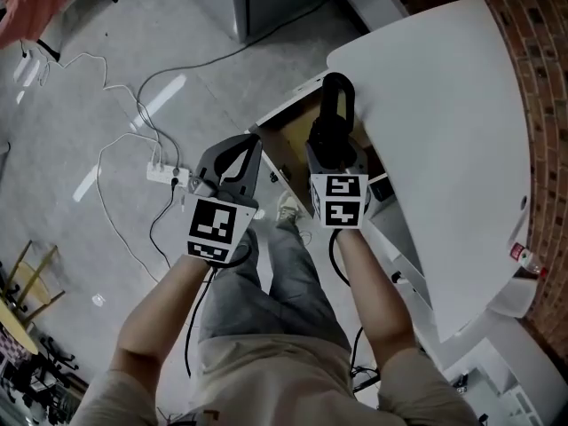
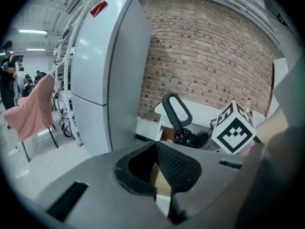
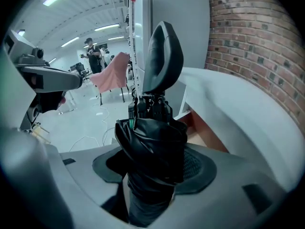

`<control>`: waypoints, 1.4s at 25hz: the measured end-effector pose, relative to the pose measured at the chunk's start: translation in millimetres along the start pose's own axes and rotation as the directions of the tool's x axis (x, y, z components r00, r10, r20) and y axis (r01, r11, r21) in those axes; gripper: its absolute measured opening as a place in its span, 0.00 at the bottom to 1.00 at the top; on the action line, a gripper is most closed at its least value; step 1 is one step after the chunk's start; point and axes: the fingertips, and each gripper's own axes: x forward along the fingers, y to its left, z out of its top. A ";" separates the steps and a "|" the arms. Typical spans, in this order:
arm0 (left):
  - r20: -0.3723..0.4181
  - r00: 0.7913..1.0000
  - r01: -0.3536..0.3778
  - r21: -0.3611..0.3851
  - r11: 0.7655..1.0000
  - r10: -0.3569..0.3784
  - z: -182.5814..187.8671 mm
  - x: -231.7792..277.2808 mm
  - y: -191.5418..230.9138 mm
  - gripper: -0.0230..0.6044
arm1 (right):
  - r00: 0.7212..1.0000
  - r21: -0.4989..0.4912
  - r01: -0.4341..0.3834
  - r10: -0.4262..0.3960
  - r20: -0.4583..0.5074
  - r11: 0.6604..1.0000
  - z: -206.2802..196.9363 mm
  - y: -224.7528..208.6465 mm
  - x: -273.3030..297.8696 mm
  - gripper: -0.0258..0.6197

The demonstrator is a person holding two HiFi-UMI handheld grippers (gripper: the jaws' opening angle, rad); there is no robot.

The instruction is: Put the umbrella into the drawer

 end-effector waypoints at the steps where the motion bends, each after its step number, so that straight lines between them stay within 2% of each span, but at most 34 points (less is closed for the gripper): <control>1: -0.003 1.000 0.006 -0.005 1.000 -0.006 -6.8 6.4 -0.1 0.05 | 1.000 0.001 -0.001 0.001 -0.012 1.000 -5.8 -0.5 8.4 0.45; 12: -0.088 0.994 0.072 0.017 0.997 -0.070 -71.8 53.5 -11.2 0.05 | 0.990 0.014 -0.012 0.013 -0.143 1.000 -65.3 -4.4 67.3 0.45; 20: -0.126 0.987 0.102 -0.029 0.994 -0.105 -101.4 68.8 -17.3 0.05 | 0.972 0.056 -0.020 0.033 -0.231 0.998 -100.2 -14.3 95.8 0.45; 24: -0.150 0.983 0.093 -0.060 0.994 -0.102 -115.0 69.9 -18.6 0.05 | 0.962 0.071 -0.004 0.024 -0.271 0.997 -113.2 -21.8 104.7 0.45; 30: -0.159 0.979 0.120 -0.071 0.990 -0.130 -131.4 78.7 -28.5 0.05 | 0.956 0.097 -0.037 0.064 -0.285 0.995 -119.1 -25.6 113.6 0.46; 35: -0.180 0.975 0.124 -0.058 0.991 -0.133 -142.2 80.8 -26.5 0.05 | 0.962 0.106 -0.066 0.091 -0.258 0.992 -118.2 -25.3 113.2 0.47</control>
